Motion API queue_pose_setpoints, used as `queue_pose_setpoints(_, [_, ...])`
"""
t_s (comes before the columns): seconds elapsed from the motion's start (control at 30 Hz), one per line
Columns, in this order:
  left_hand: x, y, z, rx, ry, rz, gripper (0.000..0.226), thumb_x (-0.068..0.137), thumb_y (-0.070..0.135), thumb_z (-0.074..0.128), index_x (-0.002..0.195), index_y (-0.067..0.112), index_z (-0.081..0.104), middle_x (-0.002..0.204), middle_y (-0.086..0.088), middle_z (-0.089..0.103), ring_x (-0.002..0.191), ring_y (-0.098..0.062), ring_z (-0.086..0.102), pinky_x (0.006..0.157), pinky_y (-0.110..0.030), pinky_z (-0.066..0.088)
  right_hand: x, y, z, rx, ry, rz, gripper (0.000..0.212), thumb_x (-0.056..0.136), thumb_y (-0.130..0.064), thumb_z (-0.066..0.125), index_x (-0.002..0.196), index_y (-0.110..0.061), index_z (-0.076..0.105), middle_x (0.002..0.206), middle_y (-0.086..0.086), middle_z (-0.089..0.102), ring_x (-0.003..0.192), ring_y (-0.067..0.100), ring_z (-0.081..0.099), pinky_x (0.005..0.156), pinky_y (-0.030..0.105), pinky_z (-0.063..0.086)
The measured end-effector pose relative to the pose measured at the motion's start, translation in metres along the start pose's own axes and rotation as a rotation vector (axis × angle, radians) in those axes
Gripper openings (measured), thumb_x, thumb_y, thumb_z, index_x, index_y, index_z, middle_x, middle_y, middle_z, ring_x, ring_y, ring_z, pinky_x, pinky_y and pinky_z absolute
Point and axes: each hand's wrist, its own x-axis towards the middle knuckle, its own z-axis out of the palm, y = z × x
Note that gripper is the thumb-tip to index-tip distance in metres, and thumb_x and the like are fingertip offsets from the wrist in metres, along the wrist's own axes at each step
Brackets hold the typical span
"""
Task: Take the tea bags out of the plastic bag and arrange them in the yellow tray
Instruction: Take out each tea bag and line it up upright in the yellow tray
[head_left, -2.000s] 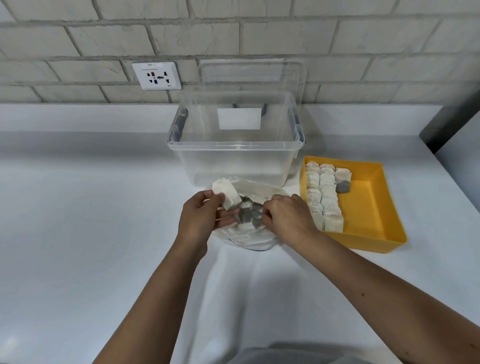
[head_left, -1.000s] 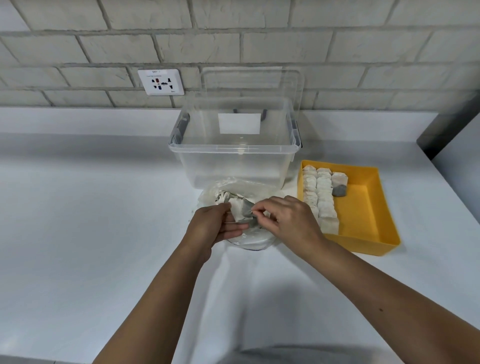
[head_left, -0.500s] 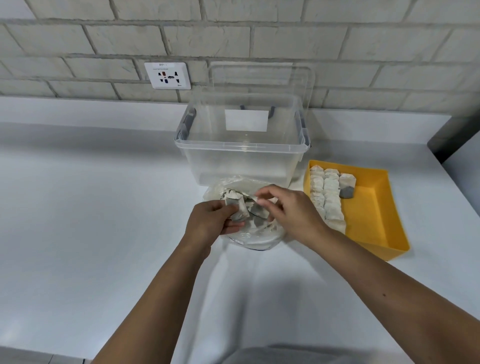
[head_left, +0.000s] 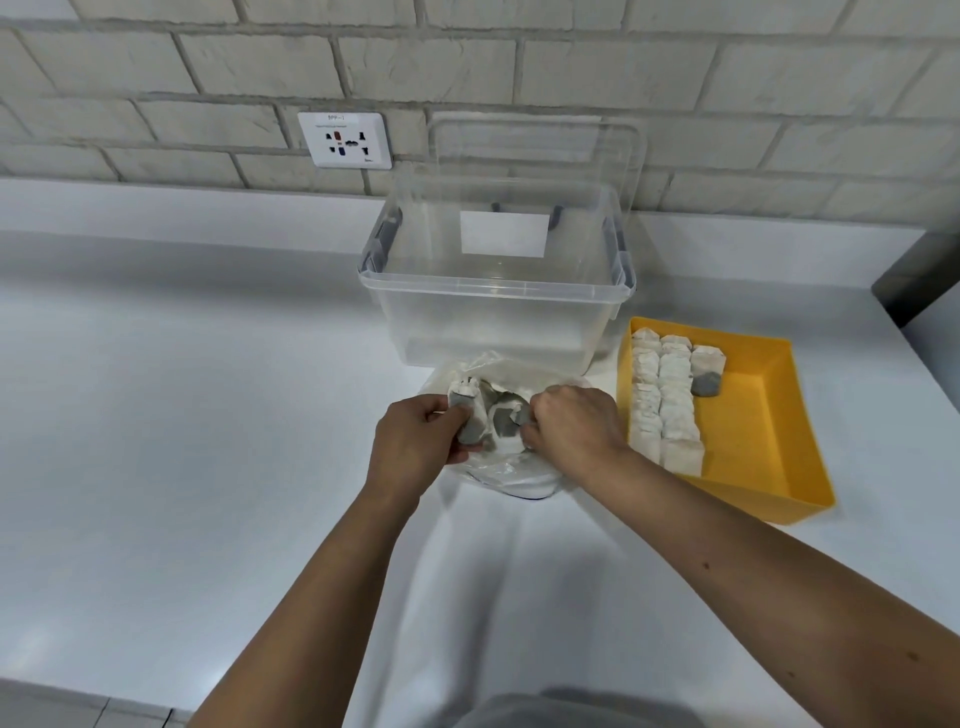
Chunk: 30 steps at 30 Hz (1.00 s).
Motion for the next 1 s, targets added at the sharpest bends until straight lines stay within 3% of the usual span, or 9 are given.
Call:
queue_pose_setpoints(0.13, [-0.001, 0.002, -0.001, -0.02, -0.012, -0.02, 0.018, 0.095, 0.01, 0.057, 0.091, 0.002, 0.073, 0.092, -0.021, 0.074, 0.07, -0.024, 0.076, 0.071, -0.033, 0.061, -0.002, 0.009, -0.002, 0.018, 0.012, -0.014, 0.021, 0.091, -0.022, 0.052, 0.097, -0.016, 0.071, 0.1, 0.002, 0.07, 0.094, 0.024, 0.064, 0.064, 0.029, 0.039])
queue_pose_setpoints(0.23, [-0.001, 0.002, -0.002, -0.036, -0.009, -0.025, 0.02, 0.096, 0.012, 0.056, 0.093, 0.0, 0.072, 0.093, -0.022, 0.074, 0.071, -0.025, 0.076, 0.07, -0.032, 0.06, -0.005, 0.021, -0.012, 0.535, 0.031, 0.023, 0.013, 0.093, -0.02, 0.056, 0.093, -0.018, 0.068, 0.088, -0.005, 0.069, 0.082, 0.016, 0.064, 0.07, 0.028, 0.049])
queue_pose_setpoints(0.3, [-0.003, 0.004, -0.002, -0.047, -0.01, -0.025, 0.02, 0.097, 0.012, 0.056, 0.094, 0.001, 0.072, 0.094, -0.02, 0.075, 0.072, -0.025, 0.076, 0.07, -0.032, 0.06, -0.008, 0.027, -0.03, 0.957, -0.043, 0.076, 0.011, 0.094, -0.014, 0.056, 0.088, -0.017, 0.064, 0.075, -0.006, 0.064, 0.068, 0.015, 0.062, 0.066, 0.024, 0.046])
queue_pose_setpoints(0.37, [-0.004, 0.007, -0.001, -0.069, -0.024, -0.03, 0.02, 0.097, 0.013, 0.055, 0.096, 0.002, 0.072, 0.094, -0.019, 0.075, 0.073, -0.025, 0.076, 0.069, -0.032, 0.061, -0.011, 0.032, -0.047, 1.166, -0.145, 0.098, 0.016, 0.095, -0.01, 0.053, 0.084, -0.017, 0.062, 0.073, -0.006, 0.061, 0.063, 0.017, 0.062, 0.057, 0.018, 0.042])
queue_pose_setpoints(0.57, [-0.015, 0.016, 0.01, -0.255, -0.142, -0.052, 0.019, 0.098, 0.012, 0.056, 0.096, 0.002, 0.073, 0.094, -0.018, 0.076, 0.081, -0.029, 0.076, 0.077, -0.034, 0.062, -0.021, 0.035, -0.064, 1.429, -0.208, 0.104, 0.013, 0.096, -0.006, 0.055, 0.089, -0.013, 0.065, 0.072, -0.003, 0.061, 0.055, 0.013, 0.061, 0.051, 0.022, 0.041])
queue_pose_setpoints(0.7, [-0.017, 0.017, 0.015, -0.292, -0.15, -0.05, 0.019, 0.098, 0.016, 0.058, 0.097, 0.005, 0.073, 0.091, -0.012, 0.077, 0.084, -0.03, 0.076, 0.072, -0.032, 0.062, -0.025, 0.024, -0.06, 1.508, -0.235, 0.119, 0.011, 0.096, -0.006, 0.056, 0.091, -0.011, 0.065, 0.065, 0.001, 0.06, 0.049, 0.01, 0.055, 0.05, 0.021, 0.045])
queue_pose_setpoints(0.83, [-0.018, 0.017, 0.015, -0.342, -0.153, -0.051, 0.021, 0.101, 0.016, 0.055, 0.101, 0.004, 0.072, 0.089, -0.01, 0.077, 0.078, -0.022, 0.076, 0.071, -0.029, 0.062, -0.024, 0.01, -0.054, 1.758, -0.252, 0.262, 0.008, 0.095, -0.007, 0.057, 0.093, -0.01, 0.064, 0.067, 0.004, 0.062, 0.049, 0.01, 0.056, 0.046, 0.019, 0.047])
queue_pose_setpoints(1.0, [-0.021, 0.011, 0.022, -0.345, -0.134, -0.067, 0.028, 0.103, 0.02, 0.051, 0.104, 0.003, 0.072, 0.095, -0.013, 0.077, 0.078, -0.021, 0.073, 0.076, -0.029, 0.062, -0.024, -0.004, -0.04, 1.7, -0.205, 0.385, 0.005, 0.096, -0.009, 0.058, 0.094, -0.008, 0.062, 0.072, 0.008, 0.063, 0.041, 0.01, 0.055, 0.04, 0.019, 0.043])
